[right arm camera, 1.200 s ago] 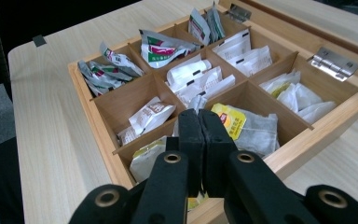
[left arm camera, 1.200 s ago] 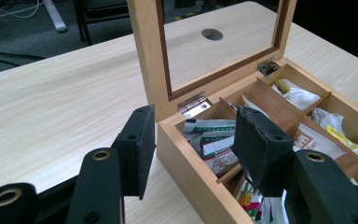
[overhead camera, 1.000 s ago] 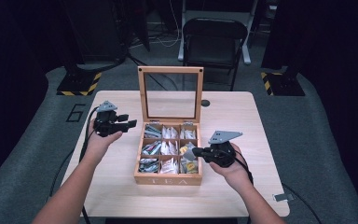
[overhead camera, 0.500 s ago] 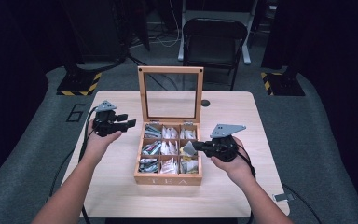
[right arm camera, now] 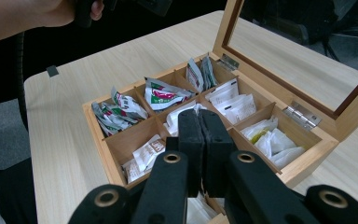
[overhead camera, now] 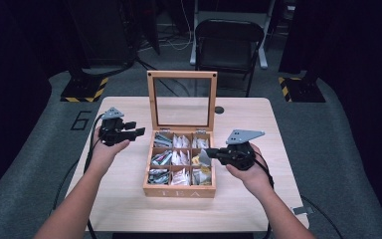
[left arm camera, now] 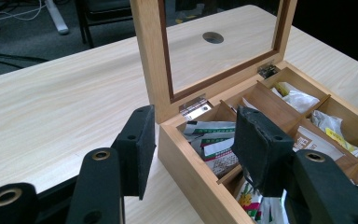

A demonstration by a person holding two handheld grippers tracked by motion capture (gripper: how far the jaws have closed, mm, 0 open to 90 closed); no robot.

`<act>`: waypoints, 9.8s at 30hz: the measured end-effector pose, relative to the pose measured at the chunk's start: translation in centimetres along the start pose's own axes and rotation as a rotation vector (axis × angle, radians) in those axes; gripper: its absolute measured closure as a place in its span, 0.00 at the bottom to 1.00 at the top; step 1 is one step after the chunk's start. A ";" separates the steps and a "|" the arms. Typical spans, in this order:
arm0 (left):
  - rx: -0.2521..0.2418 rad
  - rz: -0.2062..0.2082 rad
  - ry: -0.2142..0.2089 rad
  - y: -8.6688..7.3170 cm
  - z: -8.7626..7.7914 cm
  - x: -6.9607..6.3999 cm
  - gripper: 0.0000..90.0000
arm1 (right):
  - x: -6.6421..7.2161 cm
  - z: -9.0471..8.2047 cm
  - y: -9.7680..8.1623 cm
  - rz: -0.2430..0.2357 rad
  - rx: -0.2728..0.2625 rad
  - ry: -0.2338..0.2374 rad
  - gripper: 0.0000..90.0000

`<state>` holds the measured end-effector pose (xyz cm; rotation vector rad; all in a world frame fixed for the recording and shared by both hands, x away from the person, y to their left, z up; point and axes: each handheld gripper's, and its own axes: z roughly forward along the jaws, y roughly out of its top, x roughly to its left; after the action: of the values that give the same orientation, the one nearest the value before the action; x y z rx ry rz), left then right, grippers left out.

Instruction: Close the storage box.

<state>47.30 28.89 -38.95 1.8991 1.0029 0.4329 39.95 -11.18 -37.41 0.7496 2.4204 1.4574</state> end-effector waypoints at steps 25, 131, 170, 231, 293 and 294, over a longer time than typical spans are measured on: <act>-0.002 -0.004 0.003 0.0 -0.1 0.0 0.54 | -4.1 -4.8 -0.1 0.059 -0.034 -0.157 0.99; 0.023 -0.013 -0.018 0.2 0.1 -0.1 0.40 | -6.7 -0.5 -0.4 0.133 0.105 -0.164 0.36; 0.003 0.013 -0.069 1.8 0.7 -0.9 0.46 | -10.2 2.5 2.7 0.105 0.086 -0.211 0.47; 0.024 -0.005 -0.068 1.1 0.5 -0.1 0.47 | -14.2 9.1 4.3 0.143 0.126 -0.205 0.45; -0.019 0.077 -0.045 4.7 -0.5 -2.3 0.58 | -10.2 4.1 4.4 0.116 0.062 -0.107 0.62; -0.022 0.074 -0.045 4.7 -0.5 -2.3 0.59 | -10.2 4.1 4.4 0.120 0.063 -0.104 0.61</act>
<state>47.80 26.16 -34.44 1.9230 0.8966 0.4401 51.65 -11.80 -36.32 0.9746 2.3897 1.3532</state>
